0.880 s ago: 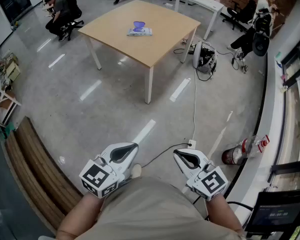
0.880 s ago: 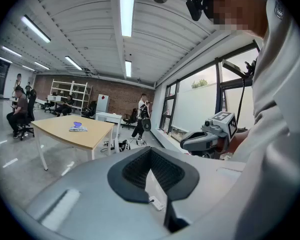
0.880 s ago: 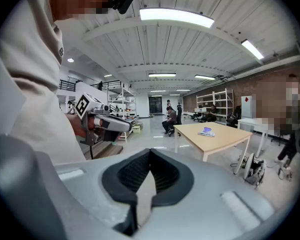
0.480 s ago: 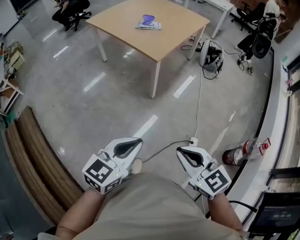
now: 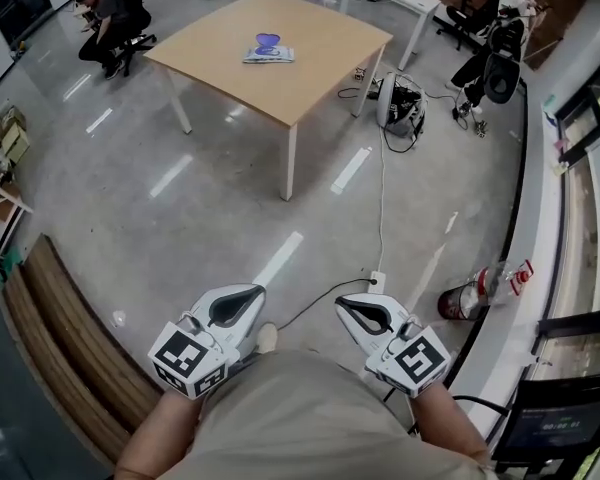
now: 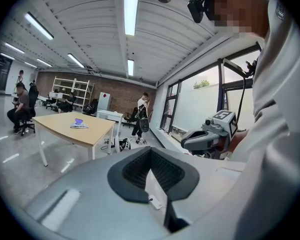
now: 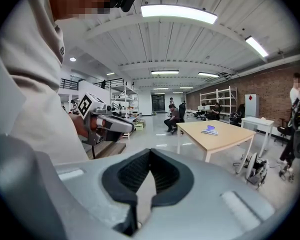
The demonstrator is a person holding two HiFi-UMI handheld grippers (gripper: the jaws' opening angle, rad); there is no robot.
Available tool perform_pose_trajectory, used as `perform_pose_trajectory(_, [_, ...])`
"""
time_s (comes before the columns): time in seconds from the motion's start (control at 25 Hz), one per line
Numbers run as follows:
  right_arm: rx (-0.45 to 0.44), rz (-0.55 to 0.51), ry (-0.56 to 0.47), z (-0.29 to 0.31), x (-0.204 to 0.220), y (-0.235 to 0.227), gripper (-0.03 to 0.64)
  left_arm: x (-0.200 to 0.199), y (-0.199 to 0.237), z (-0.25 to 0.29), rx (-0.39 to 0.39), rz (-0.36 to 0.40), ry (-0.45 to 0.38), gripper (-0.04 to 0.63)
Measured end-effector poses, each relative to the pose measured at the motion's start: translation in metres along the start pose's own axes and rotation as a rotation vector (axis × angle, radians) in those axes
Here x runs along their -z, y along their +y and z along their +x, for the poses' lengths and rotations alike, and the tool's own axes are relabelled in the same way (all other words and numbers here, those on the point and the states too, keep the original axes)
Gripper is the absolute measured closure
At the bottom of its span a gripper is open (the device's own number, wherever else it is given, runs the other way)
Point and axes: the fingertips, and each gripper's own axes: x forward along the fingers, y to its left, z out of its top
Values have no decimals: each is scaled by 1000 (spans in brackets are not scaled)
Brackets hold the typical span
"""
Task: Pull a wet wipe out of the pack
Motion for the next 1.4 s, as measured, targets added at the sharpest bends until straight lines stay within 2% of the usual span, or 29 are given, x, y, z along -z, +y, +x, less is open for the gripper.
perform_pose_trajectory(0.2, [-1,25,3,11,1,-5,615,4,11,8,22,-9,13,591])
perform_pose_trajectory(0.44, [-7,50,60,30,-11,-1,615,-5,27,-3,45,-35,20,589])
perform_pose_trajectory(0.56, [-15,59,100,48,-20,1,615,-14,47,-15,25,-36,30,589])
perform_pose_trajectory(0.64, [-22,60,76,71,-25,-6,615,-12,70,-14,6,-36,38,589])
perform_pose_trajectory(0.88, [-3,63,39,134,-17,-46,615,10,139,18,35,-24,75,589])
perform_pose_trajectory(1.08, [-14,81,50,161,-19,-81,615,5,171,52,48,-28,90,590])
perform_pose_trajectory(1.24, [-34,80,47,189,-18,-130,615,-6,206,95,40,-27,82,589])
perform_pose_trajectory(1.4, [-58,63,40,223,-26,-200,615,-23,251,147,-5,-46,87,589])
